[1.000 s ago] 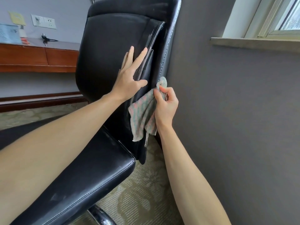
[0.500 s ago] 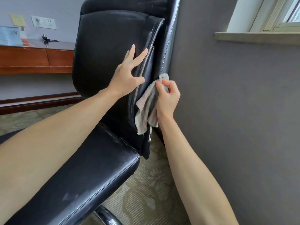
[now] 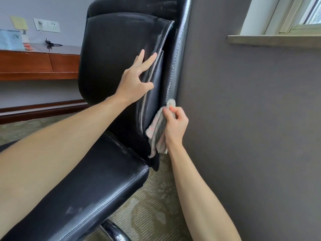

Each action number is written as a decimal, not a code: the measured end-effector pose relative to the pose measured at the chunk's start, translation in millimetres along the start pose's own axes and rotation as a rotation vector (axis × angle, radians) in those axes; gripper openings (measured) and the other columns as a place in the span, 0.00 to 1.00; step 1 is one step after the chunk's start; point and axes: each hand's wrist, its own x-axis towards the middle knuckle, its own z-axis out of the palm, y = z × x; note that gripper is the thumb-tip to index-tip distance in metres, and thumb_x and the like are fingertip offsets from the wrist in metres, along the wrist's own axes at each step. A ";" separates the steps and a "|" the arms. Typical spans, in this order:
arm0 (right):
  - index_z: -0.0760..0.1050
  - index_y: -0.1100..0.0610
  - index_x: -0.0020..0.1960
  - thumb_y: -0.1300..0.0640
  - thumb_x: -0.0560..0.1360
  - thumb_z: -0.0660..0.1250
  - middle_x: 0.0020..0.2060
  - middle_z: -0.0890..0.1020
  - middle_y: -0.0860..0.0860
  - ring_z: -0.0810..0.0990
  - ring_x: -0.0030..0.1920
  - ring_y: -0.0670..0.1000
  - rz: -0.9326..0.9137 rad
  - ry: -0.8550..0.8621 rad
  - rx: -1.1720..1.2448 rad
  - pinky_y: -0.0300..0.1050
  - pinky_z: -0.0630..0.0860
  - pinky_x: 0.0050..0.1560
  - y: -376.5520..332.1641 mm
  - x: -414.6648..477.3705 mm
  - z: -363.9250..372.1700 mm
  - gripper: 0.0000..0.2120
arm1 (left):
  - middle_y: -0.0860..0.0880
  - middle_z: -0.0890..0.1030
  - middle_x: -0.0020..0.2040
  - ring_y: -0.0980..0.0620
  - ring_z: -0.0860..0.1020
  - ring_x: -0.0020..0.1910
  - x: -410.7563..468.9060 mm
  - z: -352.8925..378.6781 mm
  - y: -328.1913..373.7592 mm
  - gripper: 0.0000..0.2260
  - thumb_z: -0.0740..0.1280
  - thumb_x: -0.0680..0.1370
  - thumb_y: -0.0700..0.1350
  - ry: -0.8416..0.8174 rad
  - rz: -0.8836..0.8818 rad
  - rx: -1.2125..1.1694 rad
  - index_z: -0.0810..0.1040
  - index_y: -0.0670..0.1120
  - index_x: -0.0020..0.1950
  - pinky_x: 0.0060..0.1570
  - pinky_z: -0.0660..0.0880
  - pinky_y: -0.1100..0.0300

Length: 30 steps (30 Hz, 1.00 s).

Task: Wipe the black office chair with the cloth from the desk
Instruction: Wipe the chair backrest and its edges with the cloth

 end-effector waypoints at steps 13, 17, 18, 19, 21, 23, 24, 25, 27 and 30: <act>0.72 0.54 0.33 0.60 0.73 0.71 0.30 0.71 0.43 0.69 0.33 0.42 0.100 -0.044 -0.154 0.41 0.68 0.41 43.0 -52.6 -33.9 0.13 | 0.57 0.55 0.79 0.55 0.56 0.76 -9.1 -4.1 2.1 0.38 0.66 0.69 0.36 -0.029 0.000 -0.110 0.64 0.68 0.72 0.64 0.55 0.72; 0.73 0.56 0.33 0.61 0.73 0.71 0.31 0.73 0.46 0.71 0.35 0.42 0.153 -0.020 -0.101 0.40 0.70 0.42 38.0 -51.3 -29.6 0.11 | 0.57 0.56 0.79 0.60 0.56 0.74 -9.8 -4.9 1.7 0.38 0.66 0.68 0.37 -0.020 -0.001 -0.106 0.64 0.69 0.71 0.61 0.55 0.76; 0.73 0.56 0.33 0.61 0.73 0.71 0.31 0.73 0.46 0.71 0.35 0.42 0.104 -0.016 -0.083 0.39 0.69 0.41 26.2 -44.0 -24.1 0.11 | 0.57 0.56 0.78 0.60 0.57 0.74 -10.4 -4.7 1.9 0.38 0.66 0.68 0.37 -0.017 -0.001 -0.103 0.64 0.69 0.71 0.62 0.56 0.75; 0.73 0.56 0.33 0.62 0.73 0.71 0.31 0.72 0.47 0.70 0.35 0.42 0.047 -0.007 -0.059 0.39 0.68 0.40 12.8 -34.1 -17.6 0.11 | 0.57 0.56 0.78 0.60 0.57 0.75 -10.7 -4.6 2.0 0.38 0.66 0.68 0.37 -0.013 0.000 -0.102 0.64 0.69 0.71 0.65 0.56 0.72; 0.74 0.59 0.34 0.63 0.72 0.71 0.31 0.72 0.47 0.69 0.34 0.42 -0.051 0.014 -0.009 0.37 0.67 0.38 -13.1 -10.1 -6.0 0.10 | 0.57 0.56 0.78 0.59 0.56 0.75 -10.9 -4.1 2.4 0.38 0.66 0.68 0.37 -0.006 0.001 -0.100 0.65 0.68 0.71 0.66 0.56 0.70; 0.74 0.62 0.35 0.62 0.72 0.71 0.31 0.72 0.47 0.69 0.34 0.42 -0.102 0.009 0.025 0.35 0.68 0.38 -32.2 10.6 1.6 0.09 | 0.57 0.56 0.78 0.59 0.56 0.75 -11.0 -4.0 2.4 0.38 0.66 0.68 0.37 0.005 0.006 -0.098 0.65 0.68 0.71 0.63 0.55 0.76; 0.74 0.63 0.36 0.61 0.72 0.71 0.31 0.72 0.47 0.69 0.34 0.42 -0.115 -0.002 0.026 0.35 0.68 0.38 -34.7 15.5 3.2 0.09 | 0.56 0.56 0.78 0.60 0.57 0.75 -11.1 -4.3 2.1 0.38 0.65 0.68 0.37 0.007 0.012 -0.098 0.65 0.67 0.71 0.61 0.55 0.79; 0.74 0.63 0.36 0.61 0.72 0.71 0.31 0.72 0.47 0.69 0.34 0.42 -0.118 -0.010 0.010 0.35 0.68 0.38 -32.4 14.3 2.4 0.09 | 0.56 0.56 0.78 0.60 0.57 0.75 -11.0 -4.8 1.6 0.38 0.65 0.68 0.37 0.004 0.016 -0.100 0.65 0.67 0.71 0.61 0.55 0.80; 0.72 0.63 0.34 0.62 0.72 0.71 0.31 0.71 0.49 0.68 0.34 0.42 -0.093 -0.021 -0.018 0.37 0.67 0.38 -11.5 -3.5 -7.0 0.11 | 0.56 0.56 0.79 0.60 0.57 0.75 -11.3 -4.4 1.0 0.38 0.65 0.68 0.36 -0.001 0.015 -0.114 0.65 0.68 0.71 0.65 0.57 0.74; 0.71 0.56 0.32 0.62 0.73 0.70 0.30 0.70 0.48 0.68 0.35 0.44 0.057 -0.062 -0.051 0.41 0.66 0.39 28.4 -38.6 -28.0 0.13 | 0.56 0.56 0.79 0.57 0.56 0.76 -10.9 -2.0 1.5 0.38 0.66 0.69 0.36 0.002 0.015 -0.114 0.64 0.70 0.70 0.69 0.58 0.62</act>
